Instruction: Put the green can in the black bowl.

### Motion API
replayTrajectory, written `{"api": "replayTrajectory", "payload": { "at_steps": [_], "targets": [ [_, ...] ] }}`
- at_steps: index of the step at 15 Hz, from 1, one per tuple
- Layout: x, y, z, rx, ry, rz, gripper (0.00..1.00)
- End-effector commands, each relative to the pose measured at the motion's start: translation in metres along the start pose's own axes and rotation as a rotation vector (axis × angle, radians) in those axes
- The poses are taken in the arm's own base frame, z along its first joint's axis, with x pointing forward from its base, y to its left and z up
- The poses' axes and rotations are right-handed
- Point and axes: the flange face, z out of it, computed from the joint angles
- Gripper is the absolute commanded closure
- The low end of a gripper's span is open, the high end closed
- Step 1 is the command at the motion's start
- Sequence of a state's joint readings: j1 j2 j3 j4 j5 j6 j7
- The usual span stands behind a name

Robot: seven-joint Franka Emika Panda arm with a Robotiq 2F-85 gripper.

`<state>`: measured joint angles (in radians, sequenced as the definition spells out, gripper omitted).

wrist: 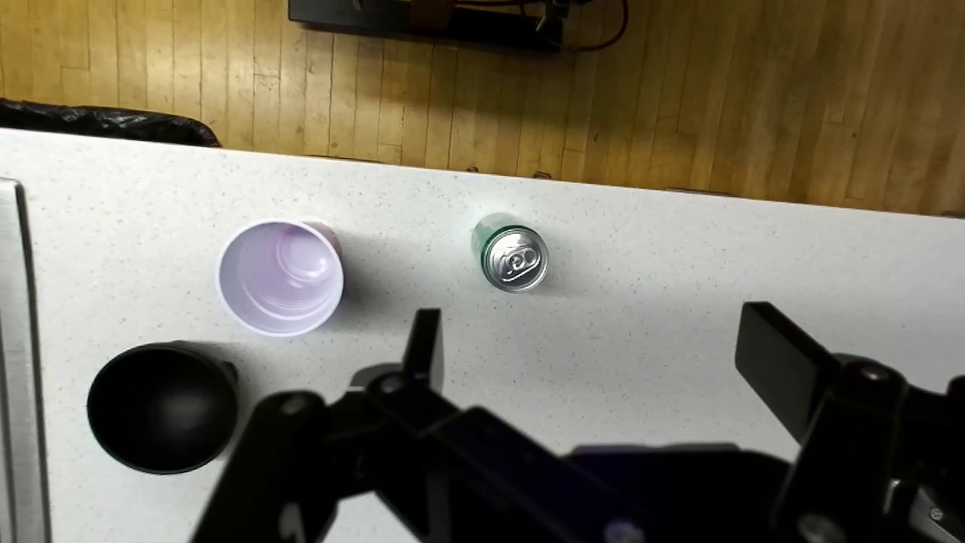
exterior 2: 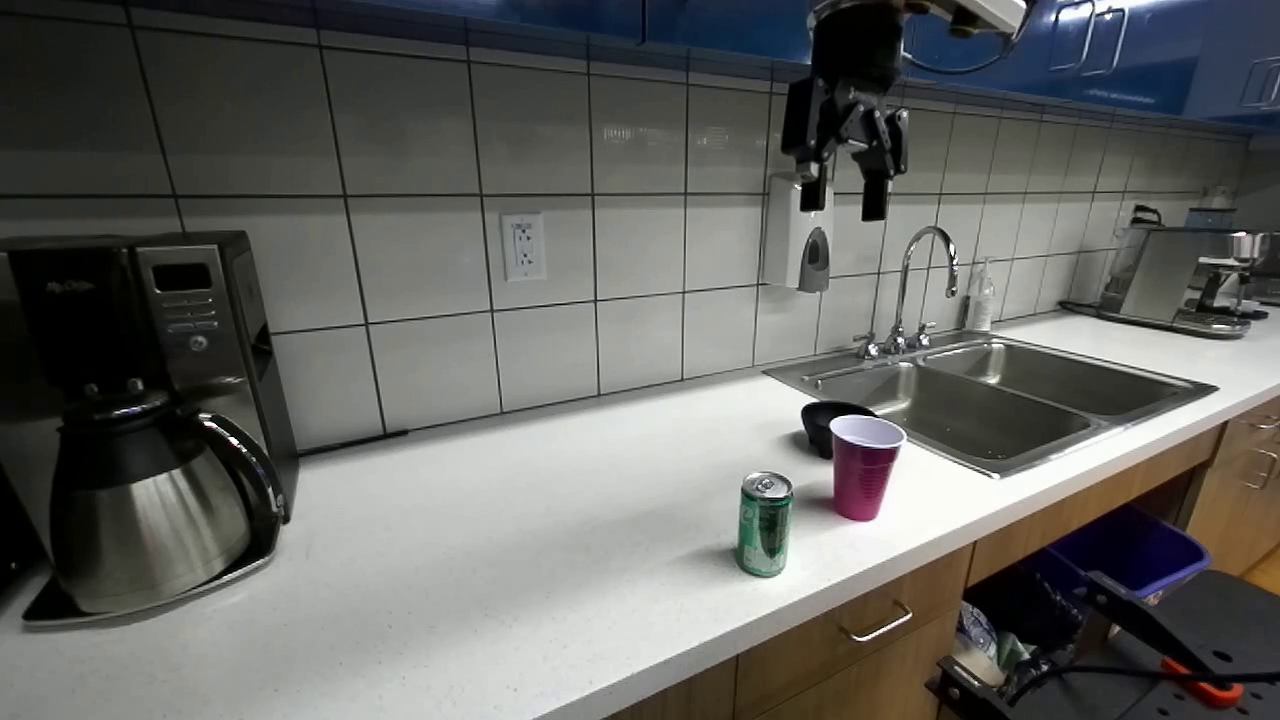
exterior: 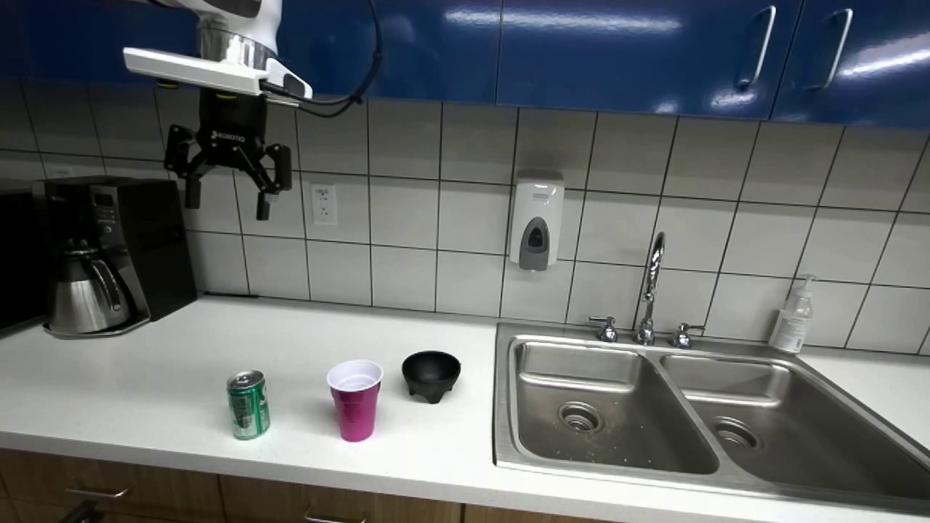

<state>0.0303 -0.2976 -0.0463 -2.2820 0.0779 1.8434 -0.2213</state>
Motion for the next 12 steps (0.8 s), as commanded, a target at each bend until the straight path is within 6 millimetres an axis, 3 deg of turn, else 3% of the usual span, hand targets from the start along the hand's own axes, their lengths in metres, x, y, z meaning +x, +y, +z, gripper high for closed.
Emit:
{"api": "replayTrajectory", "payload": {
  "at_steps": [1,12],
  "targets": [
    [0.001,-0.023,0.008,-0.029,0.003,0.044,0.0],
    [-0.01,-0.049,0.052,-0.071,0.035,0.121,0.0]
  ]
}}
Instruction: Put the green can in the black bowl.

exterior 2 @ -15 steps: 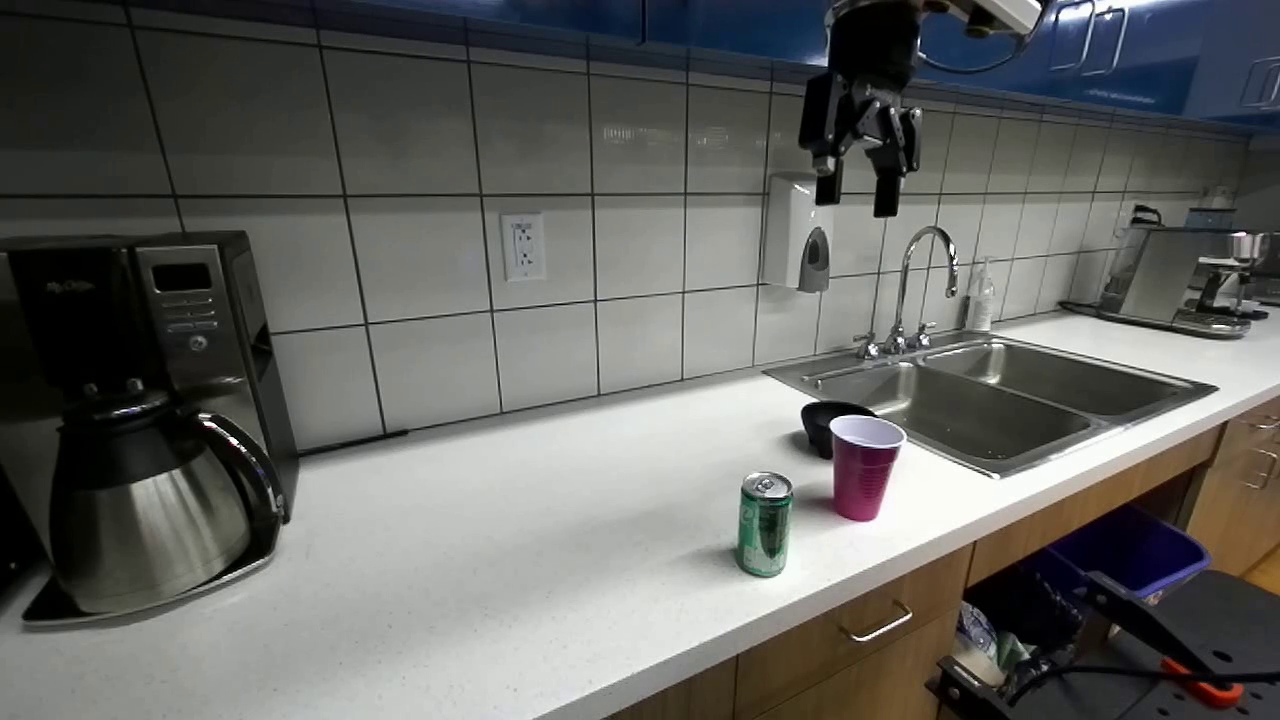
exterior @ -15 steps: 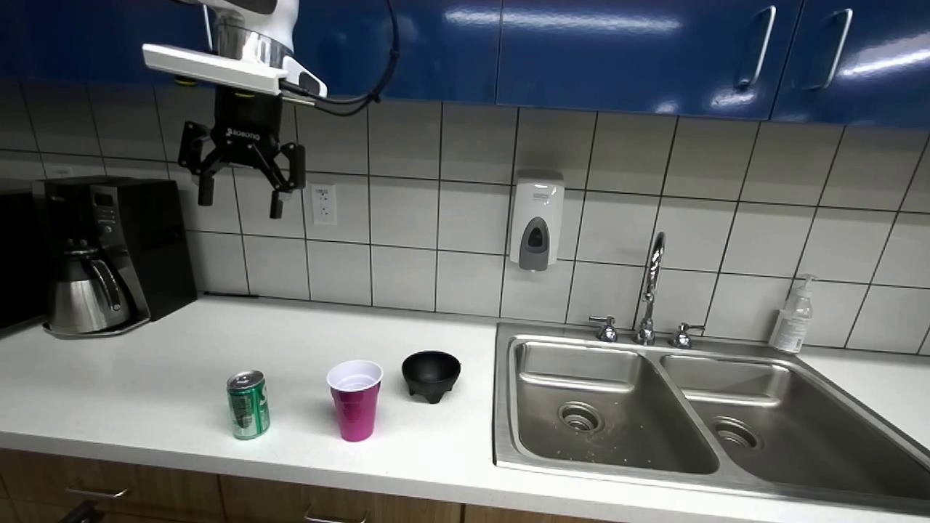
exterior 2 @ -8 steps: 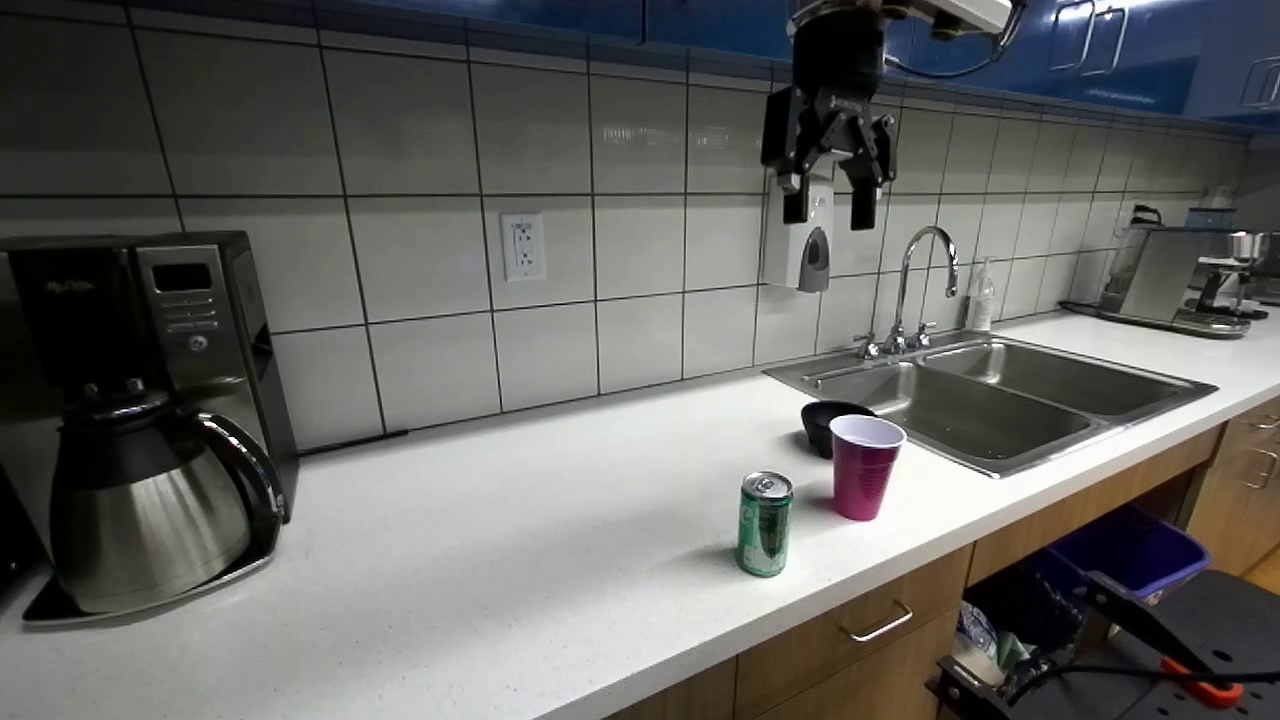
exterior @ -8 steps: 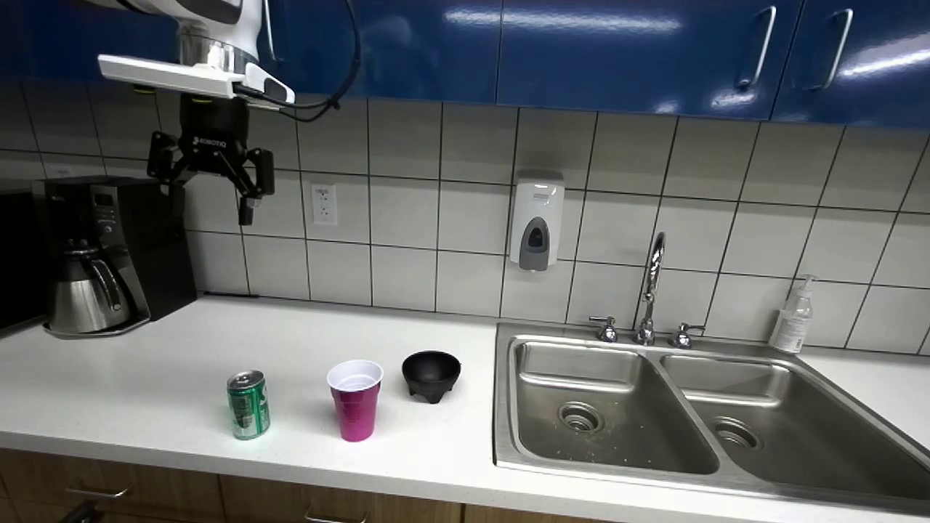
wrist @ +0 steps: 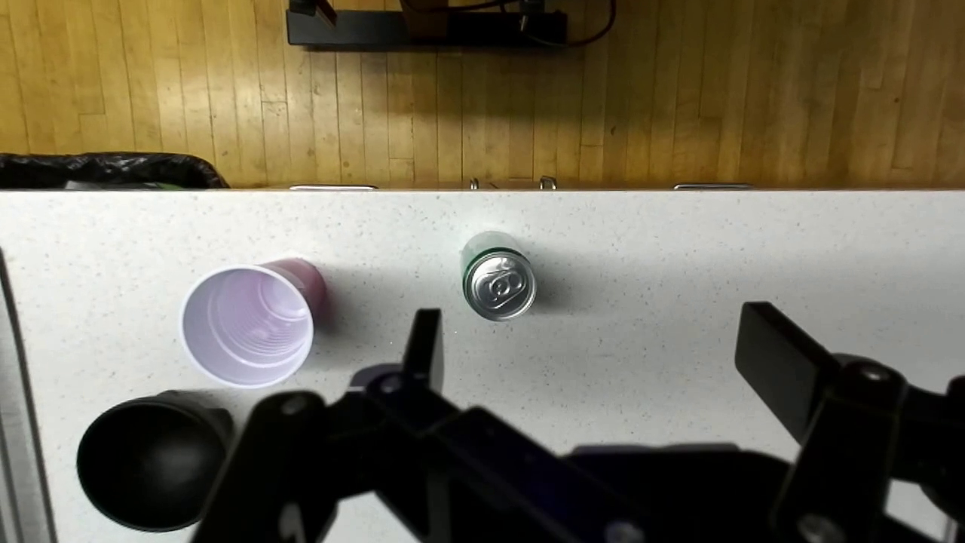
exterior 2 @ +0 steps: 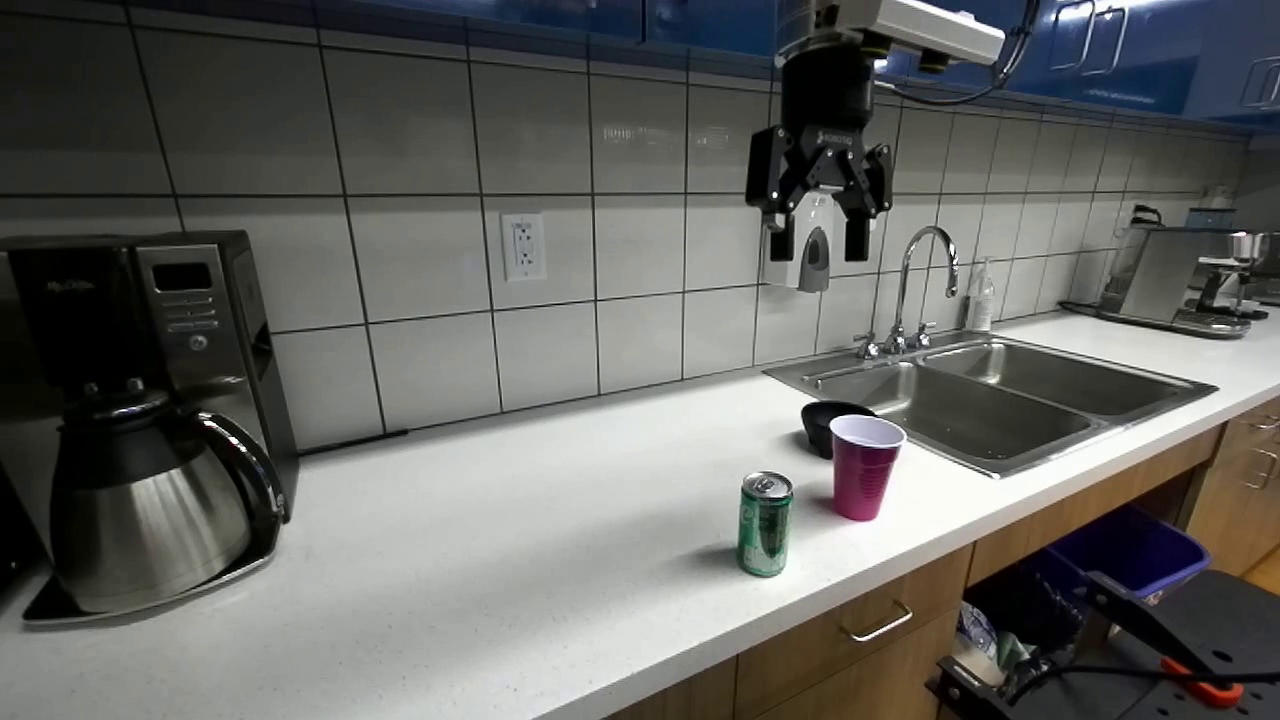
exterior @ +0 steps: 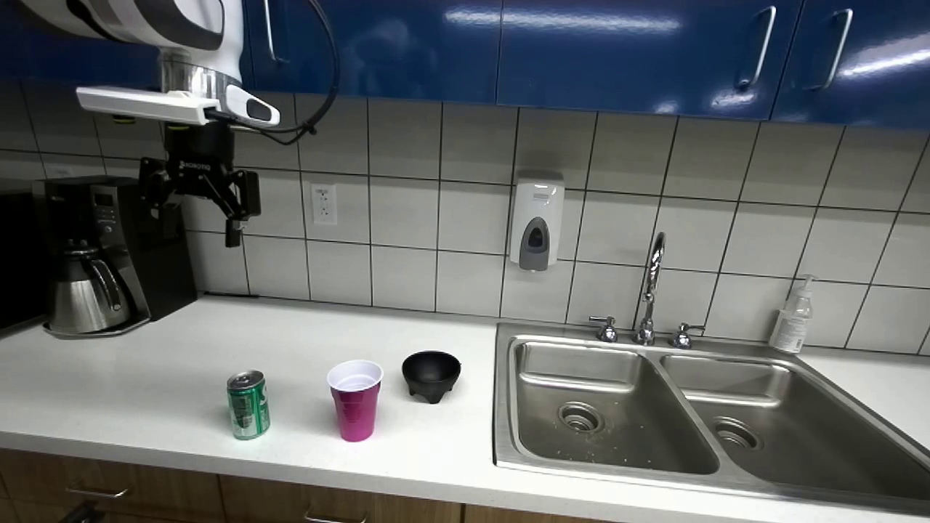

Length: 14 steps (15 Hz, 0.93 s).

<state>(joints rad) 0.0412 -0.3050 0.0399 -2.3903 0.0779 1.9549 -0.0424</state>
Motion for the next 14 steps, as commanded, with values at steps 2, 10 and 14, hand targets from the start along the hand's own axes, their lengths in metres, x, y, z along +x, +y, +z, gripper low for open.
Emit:
{"api": "replayTrajectory", "payload": {
  "at_steps": [2,10,14],
  "targets": [
    [-0.012,-0.012,0.017,-0.034,0.041,0.028,0.0],
    [-0.016,-0.023,0.047,-0.049,0.041,0.038,0.0],
    [-0.018,-0.023,0.061,-0.054,0.066,0.069,0.0]
  ]
}}
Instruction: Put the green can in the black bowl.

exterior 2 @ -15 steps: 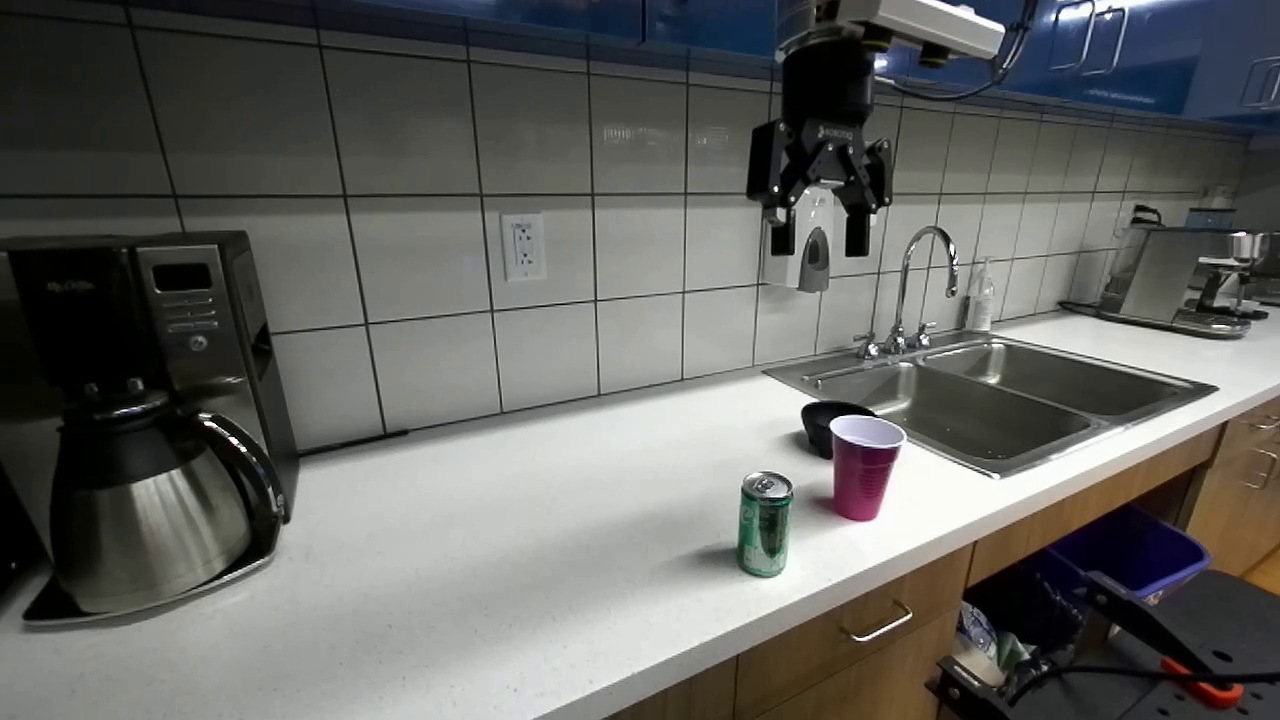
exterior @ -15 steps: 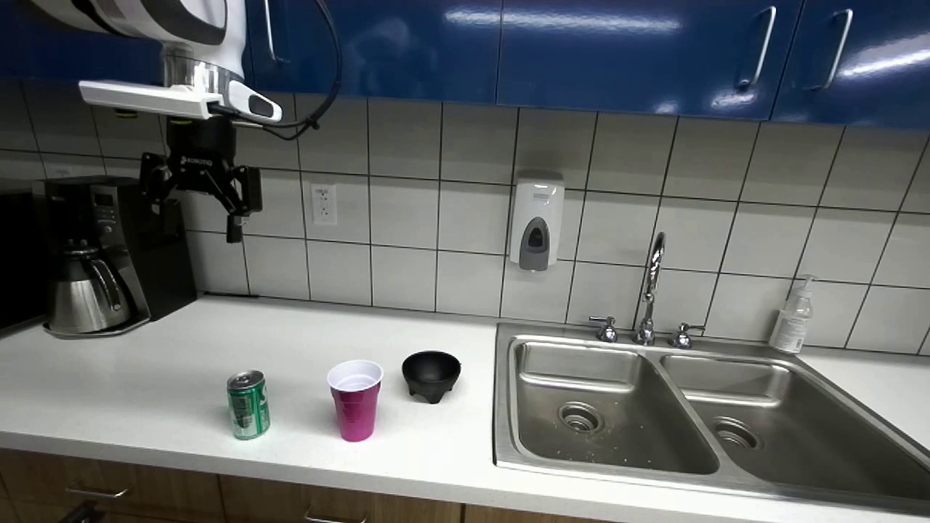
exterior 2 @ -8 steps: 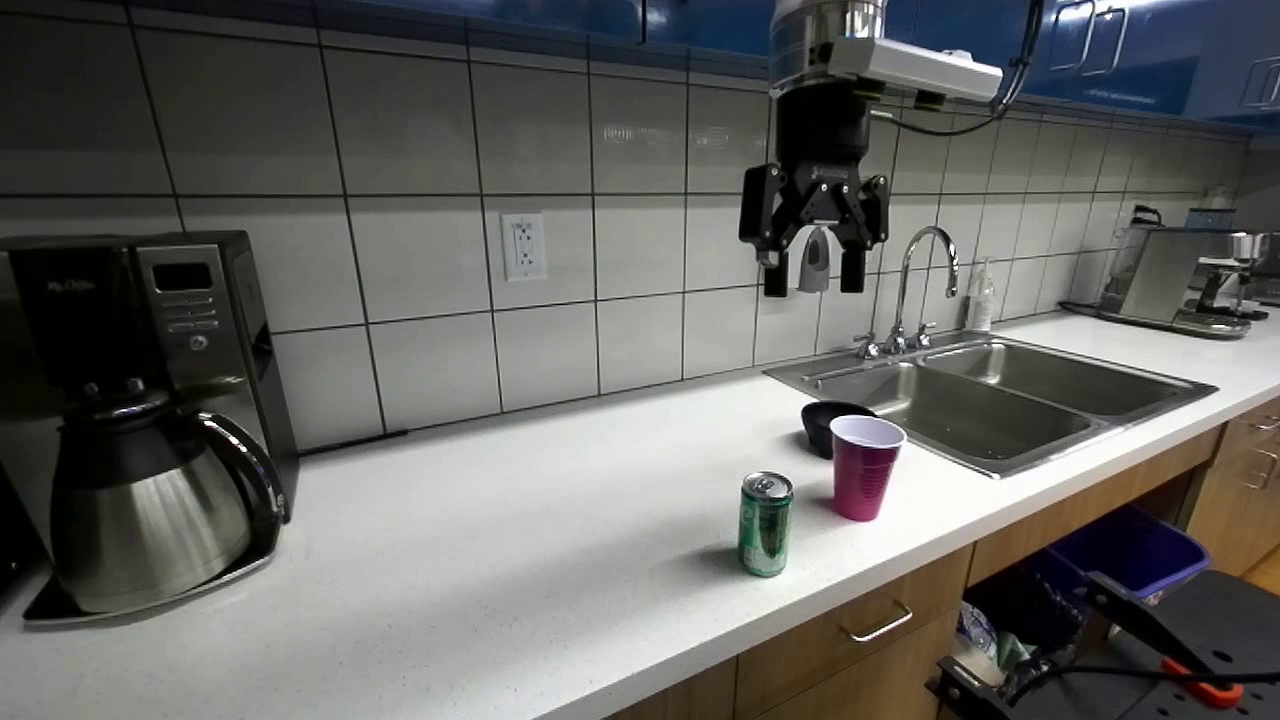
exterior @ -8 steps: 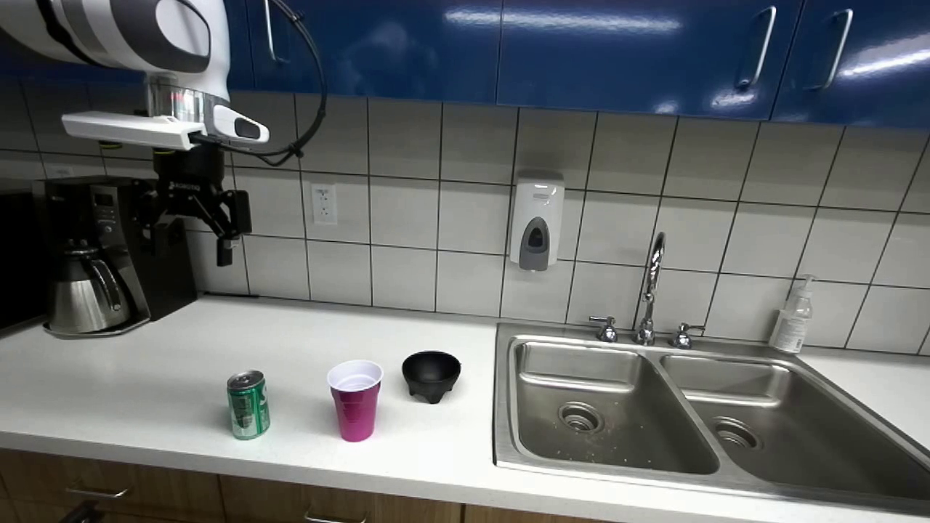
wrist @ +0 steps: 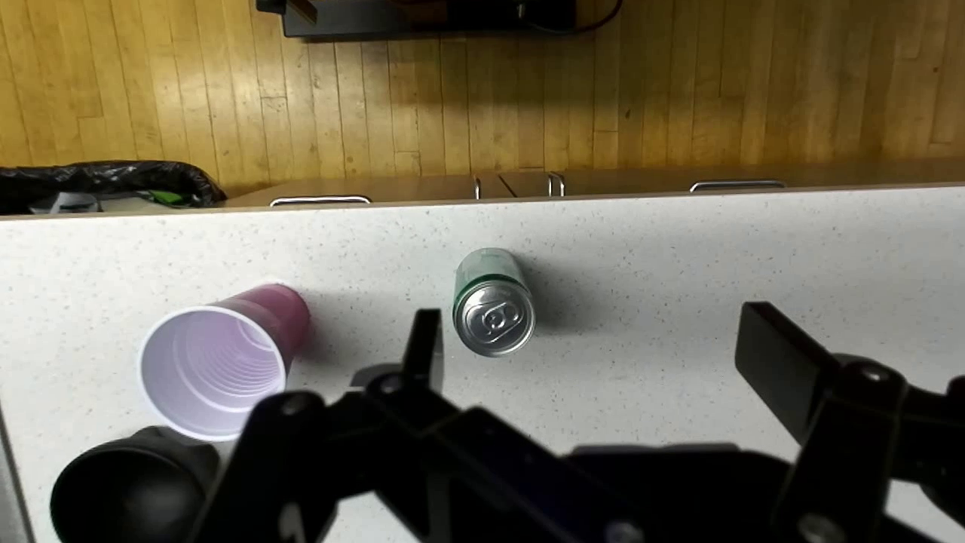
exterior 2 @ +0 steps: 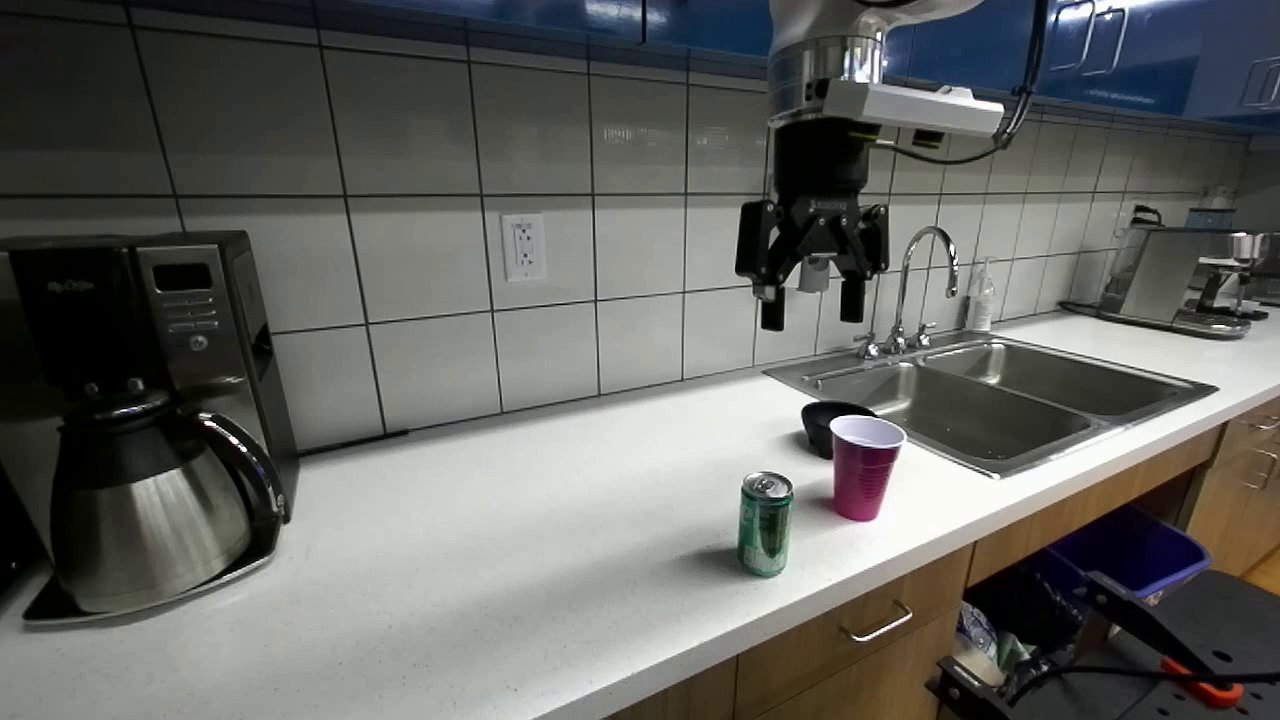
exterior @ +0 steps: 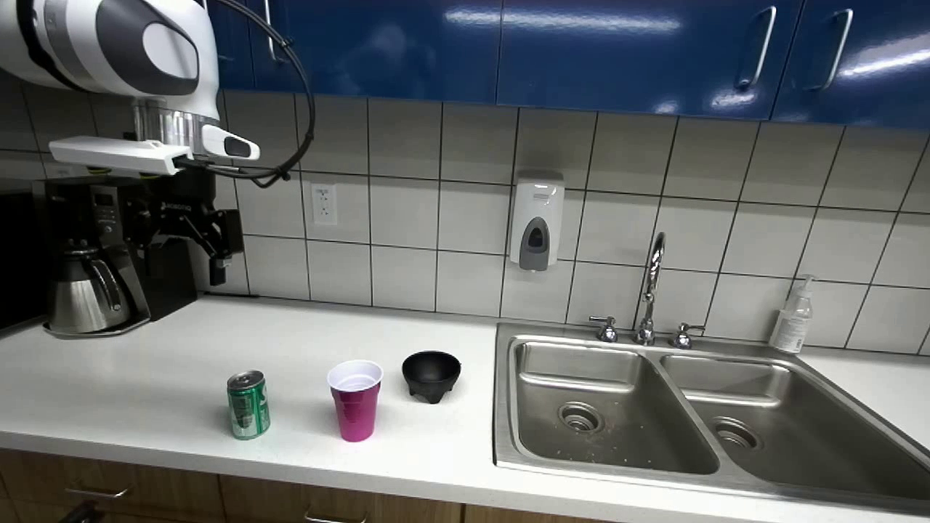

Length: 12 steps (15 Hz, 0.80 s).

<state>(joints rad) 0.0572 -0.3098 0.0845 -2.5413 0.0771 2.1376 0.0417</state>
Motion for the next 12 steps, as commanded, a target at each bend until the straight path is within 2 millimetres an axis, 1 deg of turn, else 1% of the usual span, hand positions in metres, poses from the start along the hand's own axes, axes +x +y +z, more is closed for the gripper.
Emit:
{"api": "replayTrajectory", "payload": {
  "at_steps": [1,12],
  "targets": [
    [-0.006,-0.003,0.01,-0.029,0.041,0.039,0.0],
    [-0.01,0.0,0.043,-0.056,0.096,0.097,0.0]
  ]
}}
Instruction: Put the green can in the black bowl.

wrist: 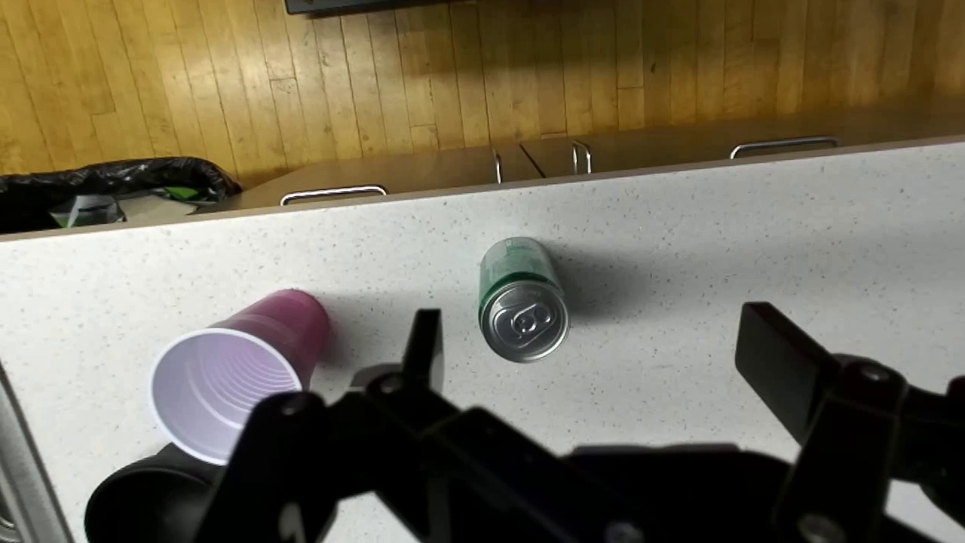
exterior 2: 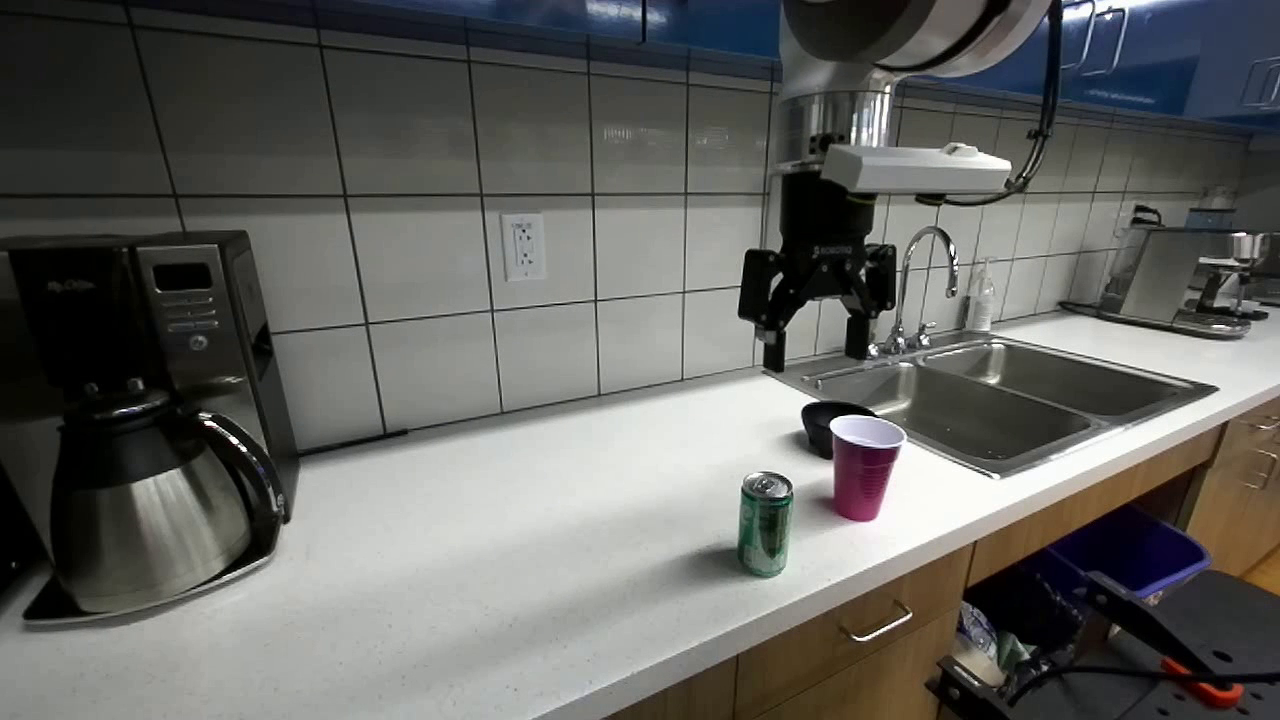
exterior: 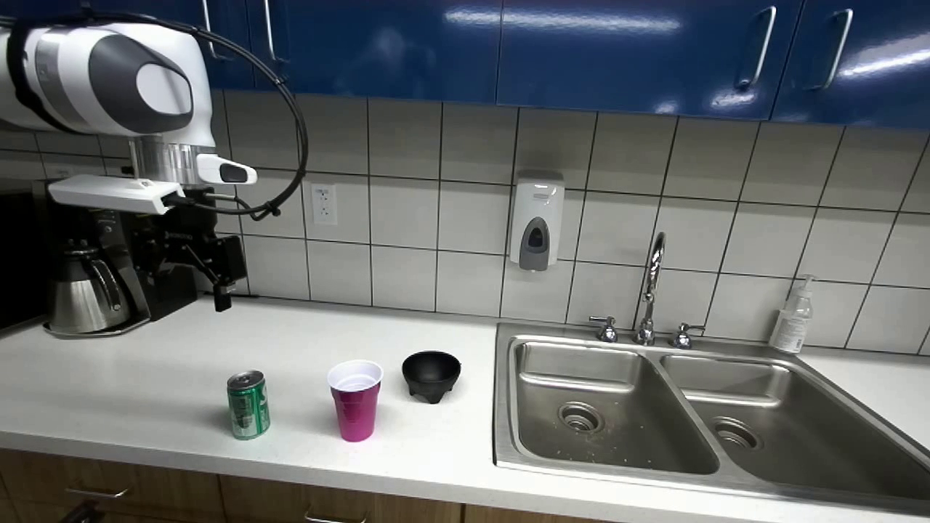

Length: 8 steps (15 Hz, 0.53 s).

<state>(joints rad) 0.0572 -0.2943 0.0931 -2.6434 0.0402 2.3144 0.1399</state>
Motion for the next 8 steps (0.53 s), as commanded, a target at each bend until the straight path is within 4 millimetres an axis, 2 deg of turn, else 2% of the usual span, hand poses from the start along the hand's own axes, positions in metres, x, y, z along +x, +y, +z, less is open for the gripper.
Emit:
{"api": "replayTrajectory", "payload": {
  "at_steps": [1,8],
  "targets": [
    [-0.003,-0.002,0.01,-0.027,0.044,0.028,0.0],
    [0.0,0.001,0.044,-0.018,0.063,0.034,0.0]
  ]
}}
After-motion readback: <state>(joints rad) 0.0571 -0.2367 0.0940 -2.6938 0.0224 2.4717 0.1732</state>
